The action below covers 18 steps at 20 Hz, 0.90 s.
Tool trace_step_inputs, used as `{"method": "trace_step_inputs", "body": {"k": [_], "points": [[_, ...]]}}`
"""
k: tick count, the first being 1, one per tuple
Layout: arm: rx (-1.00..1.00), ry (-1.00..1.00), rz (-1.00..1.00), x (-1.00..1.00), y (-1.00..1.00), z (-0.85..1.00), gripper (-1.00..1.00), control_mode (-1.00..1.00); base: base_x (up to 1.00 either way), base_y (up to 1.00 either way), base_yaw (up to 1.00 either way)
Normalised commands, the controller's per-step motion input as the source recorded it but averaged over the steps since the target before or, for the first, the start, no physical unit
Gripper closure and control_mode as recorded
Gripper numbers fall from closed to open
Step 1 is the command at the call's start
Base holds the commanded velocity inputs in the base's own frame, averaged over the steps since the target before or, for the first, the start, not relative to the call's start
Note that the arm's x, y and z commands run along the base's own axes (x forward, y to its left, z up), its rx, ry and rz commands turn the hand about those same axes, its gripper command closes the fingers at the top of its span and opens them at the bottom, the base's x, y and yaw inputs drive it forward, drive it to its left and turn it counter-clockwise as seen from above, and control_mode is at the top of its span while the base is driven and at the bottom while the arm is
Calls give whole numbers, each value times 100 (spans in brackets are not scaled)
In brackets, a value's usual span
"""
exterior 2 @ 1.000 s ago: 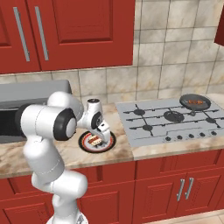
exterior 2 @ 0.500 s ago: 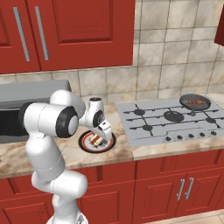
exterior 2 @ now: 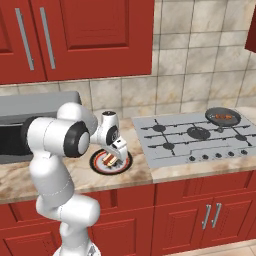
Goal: Place the cold items (kiwi and avocado) from the fridge in one tupperware on the dining counter. Place the warm items (kebab skewer and hot dog) in the stove area in another tupperware.
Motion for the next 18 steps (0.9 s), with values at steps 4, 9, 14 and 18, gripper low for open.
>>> {"method": "trace_step_inputs", "body": {"k": [4,9,14,18], "points": [[-3,0,0,-44,0,51,100,-100,0,0,0],[0,-3,0,-96,0,84,100,-100,0,0,0],[0,0,0,-100,1,100,100,-100,0,0,0],[-1,0,1,-100,14,80,100,-100,0,0,0]]}}
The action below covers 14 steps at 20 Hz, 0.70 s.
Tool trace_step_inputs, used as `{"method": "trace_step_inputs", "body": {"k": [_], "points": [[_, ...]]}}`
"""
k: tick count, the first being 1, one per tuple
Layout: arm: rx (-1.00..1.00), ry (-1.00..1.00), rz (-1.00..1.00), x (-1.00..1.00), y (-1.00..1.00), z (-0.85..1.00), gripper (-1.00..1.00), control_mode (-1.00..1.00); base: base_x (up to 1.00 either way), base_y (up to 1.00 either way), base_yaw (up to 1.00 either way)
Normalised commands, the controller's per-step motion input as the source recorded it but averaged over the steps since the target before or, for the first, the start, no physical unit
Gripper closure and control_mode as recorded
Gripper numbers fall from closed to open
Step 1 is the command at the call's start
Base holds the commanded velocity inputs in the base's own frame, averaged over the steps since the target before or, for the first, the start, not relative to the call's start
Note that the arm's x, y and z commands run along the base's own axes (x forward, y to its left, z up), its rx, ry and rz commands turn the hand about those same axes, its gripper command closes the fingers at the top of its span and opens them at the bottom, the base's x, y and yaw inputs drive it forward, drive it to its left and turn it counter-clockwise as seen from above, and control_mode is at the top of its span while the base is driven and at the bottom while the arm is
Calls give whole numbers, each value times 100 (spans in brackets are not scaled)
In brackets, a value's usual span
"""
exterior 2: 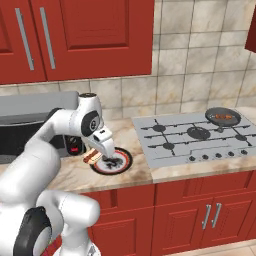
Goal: Place the cold items (kiwi and avocado) from the fridge in one tupperware on the dining counter. Place the warm items (kebab skewer and hot dog) in the stove area in another tupperware.
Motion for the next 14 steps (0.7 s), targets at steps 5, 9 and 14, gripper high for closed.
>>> {"method": "trace_step_inputs", "body": {"k": [5,9,14], "points": [[0,0,3,-100,17,59,100,-100,0,0,0],[0,0,3,-100,25,45,100,-100,0,0,0],[1,-3,10,-47,2,2,100,-100,0,0,0]]}}
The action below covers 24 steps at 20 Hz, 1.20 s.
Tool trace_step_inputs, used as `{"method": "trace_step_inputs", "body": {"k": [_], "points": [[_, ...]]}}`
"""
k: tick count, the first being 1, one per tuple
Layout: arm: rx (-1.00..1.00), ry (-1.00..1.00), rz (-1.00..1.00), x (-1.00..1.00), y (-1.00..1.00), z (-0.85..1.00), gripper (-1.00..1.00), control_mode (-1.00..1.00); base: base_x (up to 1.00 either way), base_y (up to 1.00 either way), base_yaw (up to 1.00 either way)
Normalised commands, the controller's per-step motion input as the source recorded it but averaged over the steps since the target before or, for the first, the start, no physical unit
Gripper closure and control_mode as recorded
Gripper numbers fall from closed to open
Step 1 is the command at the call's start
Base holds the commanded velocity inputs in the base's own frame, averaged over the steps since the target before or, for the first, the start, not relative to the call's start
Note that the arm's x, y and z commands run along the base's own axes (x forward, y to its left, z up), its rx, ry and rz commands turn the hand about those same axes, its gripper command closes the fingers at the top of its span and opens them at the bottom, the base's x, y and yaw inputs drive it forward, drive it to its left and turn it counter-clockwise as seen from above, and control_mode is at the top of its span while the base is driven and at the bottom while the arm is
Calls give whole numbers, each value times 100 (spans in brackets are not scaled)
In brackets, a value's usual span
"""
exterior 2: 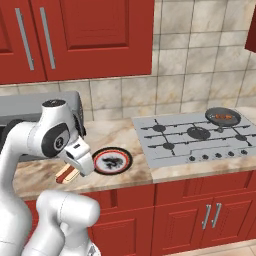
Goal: Place the cold items (kiwi and avocado) from the fridge in one tupperware on the dining counter. Place the warm items (kebab skewer and hot dog) in the stove area in another tupperware.
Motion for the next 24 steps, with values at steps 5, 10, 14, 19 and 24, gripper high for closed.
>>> {"method": "trace_step_inputs", "body": {"k": [5,10,14,19,24], "points": [[27,-9,9,0,-22,6,100,-100,0,0,0],[-2,10,0,0,14,3,100,-100,0,0,0],[-3,11,0,0,14,4,100,-100,0,0,0],[0,0,0,0,2,0,100,100,0,0,0],[0,0,0,0,0,0,100,100,-28,-21,21]]}}
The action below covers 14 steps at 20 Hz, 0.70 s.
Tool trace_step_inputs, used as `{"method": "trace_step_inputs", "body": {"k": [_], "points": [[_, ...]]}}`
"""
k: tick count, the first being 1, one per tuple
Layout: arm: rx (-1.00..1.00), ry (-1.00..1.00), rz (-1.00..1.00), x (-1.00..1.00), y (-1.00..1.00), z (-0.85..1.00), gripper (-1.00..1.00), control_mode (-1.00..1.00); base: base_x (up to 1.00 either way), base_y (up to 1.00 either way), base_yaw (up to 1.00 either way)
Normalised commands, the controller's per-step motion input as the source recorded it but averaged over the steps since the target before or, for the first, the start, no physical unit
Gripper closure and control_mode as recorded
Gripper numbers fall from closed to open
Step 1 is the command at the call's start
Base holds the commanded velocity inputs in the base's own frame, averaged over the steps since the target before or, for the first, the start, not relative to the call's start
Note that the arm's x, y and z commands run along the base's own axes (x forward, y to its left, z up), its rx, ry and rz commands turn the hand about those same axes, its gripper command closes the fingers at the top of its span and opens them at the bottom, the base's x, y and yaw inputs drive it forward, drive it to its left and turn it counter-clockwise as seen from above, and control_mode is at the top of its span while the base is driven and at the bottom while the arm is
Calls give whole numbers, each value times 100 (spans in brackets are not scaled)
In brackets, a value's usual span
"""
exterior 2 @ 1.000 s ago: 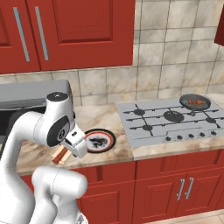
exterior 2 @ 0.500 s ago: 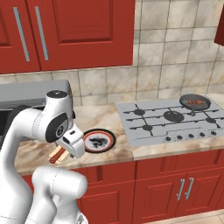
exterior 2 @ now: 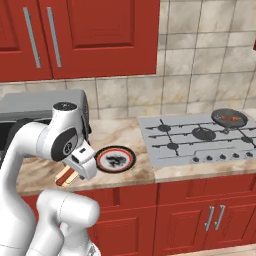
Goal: Place the cold items (kiwi and avocado) from the fridge in one tupperware on the dining counter. Place the warm items (kebab skewer and hot dog) in the stove area in another tupperware.
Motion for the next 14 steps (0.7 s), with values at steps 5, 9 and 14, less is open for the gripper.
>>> {"method": "trace_step_inputs", "body": {"k": [5,9,14], "points": [[0,0,0,0,0,0,100,100,-31,-43,46],[0,0,0,0,0,0,100,100,-59,-39,59],[0,0,0,0,0,0,100,100,-42,-41,66]]}}
